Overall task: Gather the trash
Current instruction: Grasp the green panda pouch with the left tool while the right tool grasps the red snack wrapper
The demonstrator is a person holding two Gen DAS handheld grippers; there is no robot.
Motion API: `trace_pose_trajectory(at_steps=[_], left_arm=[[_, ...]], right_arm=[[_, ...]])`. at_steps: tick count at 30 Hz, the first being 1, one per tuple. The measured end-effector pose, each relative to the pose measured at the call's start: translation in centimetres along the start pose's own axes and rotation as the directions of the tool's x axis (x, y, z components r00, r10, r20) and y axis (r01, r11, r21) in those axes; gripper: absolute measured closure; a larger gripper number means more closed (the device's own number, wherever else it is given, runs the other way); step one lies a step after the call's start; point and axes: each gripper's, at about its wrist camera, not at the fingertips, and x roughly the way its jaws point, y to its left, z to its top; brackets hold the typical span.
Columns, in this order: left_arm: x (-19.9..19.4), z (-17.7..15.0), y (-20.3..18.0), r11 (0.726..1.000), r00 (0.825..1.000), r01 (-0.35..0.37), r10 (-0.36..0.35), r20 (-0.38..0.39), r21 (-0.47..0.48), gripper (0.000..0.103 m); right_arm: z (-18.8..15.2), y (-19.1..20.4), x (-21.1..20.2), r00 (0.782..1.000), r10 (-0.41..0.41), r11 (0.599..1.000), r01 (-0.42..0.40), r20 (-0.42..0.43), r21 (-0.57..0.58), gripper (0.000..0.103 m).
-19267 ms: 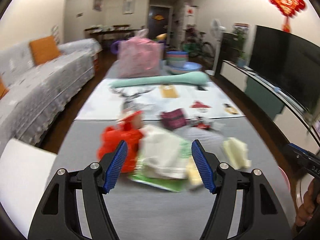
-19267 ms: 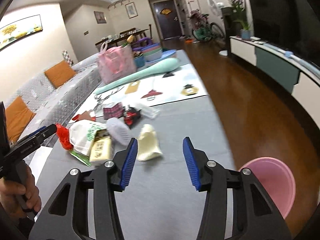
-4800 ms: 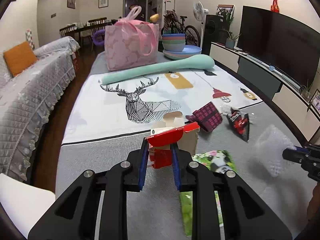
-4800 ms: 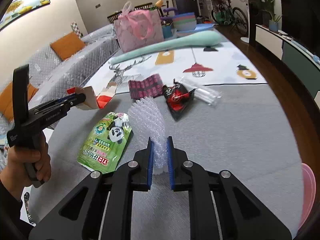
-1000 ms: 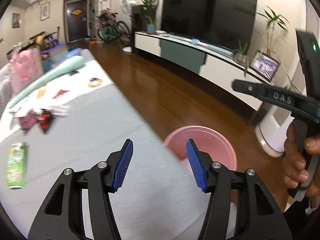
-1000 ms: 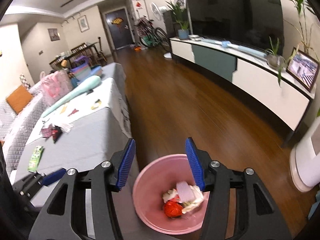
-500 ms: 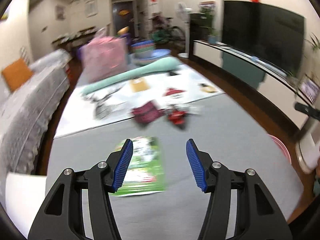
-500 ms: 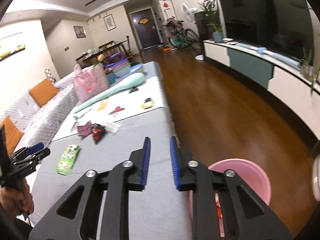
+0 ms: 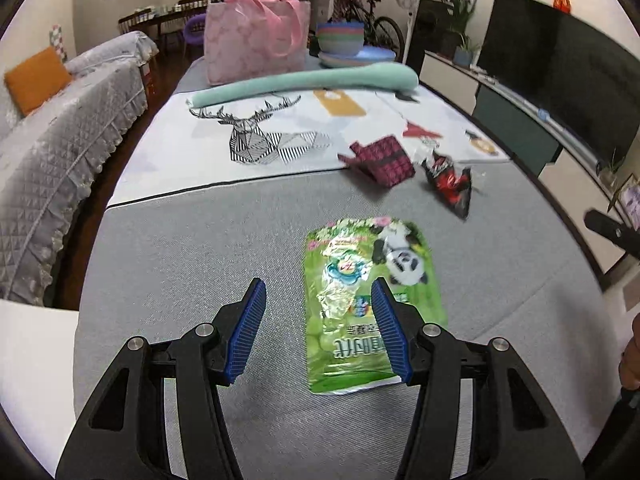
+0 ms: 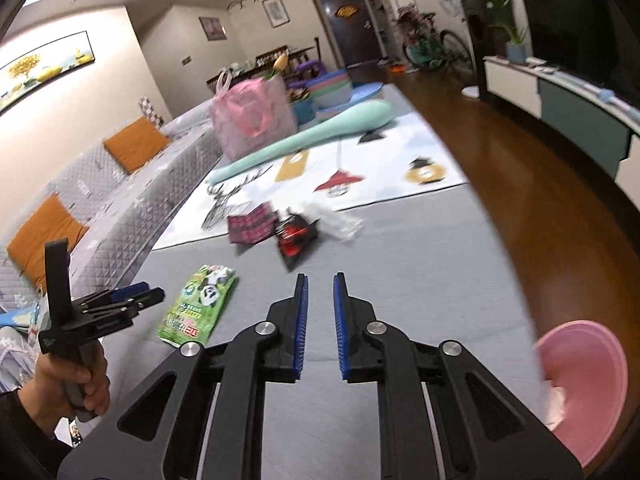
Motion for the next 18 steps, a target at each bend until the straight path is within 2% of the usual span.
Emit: trace_pose_trajectory(at_steps=[3, 6, 9, 14, 15, 18], left_arm=[[1.1, 0.1, 0.4, 1.0, 1.0, 0.002, -0.002, -0.026, -0.016, 0.049], [1.9, 0.3, 0.6, 0.998, 0.997, 0.042, -0.045, -0.059, -0.045, 0.049], [2.8, 0.2, 0.4, 0.998, 0.994, 0.048, -0.052, -0.095, -0.05, 0.049], [3.2, 0.1, -0.8, 1.0, 0.996, 0.016, -0.017, -0.091, -0.009, 0.049], [3.3, 0.1, -1.0, 1.0, 0.996, 0.009, -0.009, -0.09, -0.001, 0.05], [3.3, 0.2, -1.7, 1.0, 0.996, -0.002, 0.004, -0.086, 0.024, 0.064]], right_arm=[[-0.1, 1.2, 2.8, 0.999, 0.022, 1.0, -0.022, -0.034, -0.002, 0.09], [0.1, 1.9, 5.3, 0.997, 0.03, 0.999, -0.029, -0.07, 0.018, 0.09], [0.6, 2.4, 7.9, 0.994, 0.045, 0.998, -0.04, -0.103, 0.047, 0.087], [1.5, 2.6, 11.3, 0.991, 0.041, 0.994, -0.027, -0.126, 0.104, 0.085], [1.6, 2.6, 11.9, 0.99, 0.037, 0.993, -0.022, -0.132, 0.112, 0.085], [1.8, 2.5, 13.5, 0.989, 0.013, 0.992, 0.006, -0.15, 0.128, 0.085]])
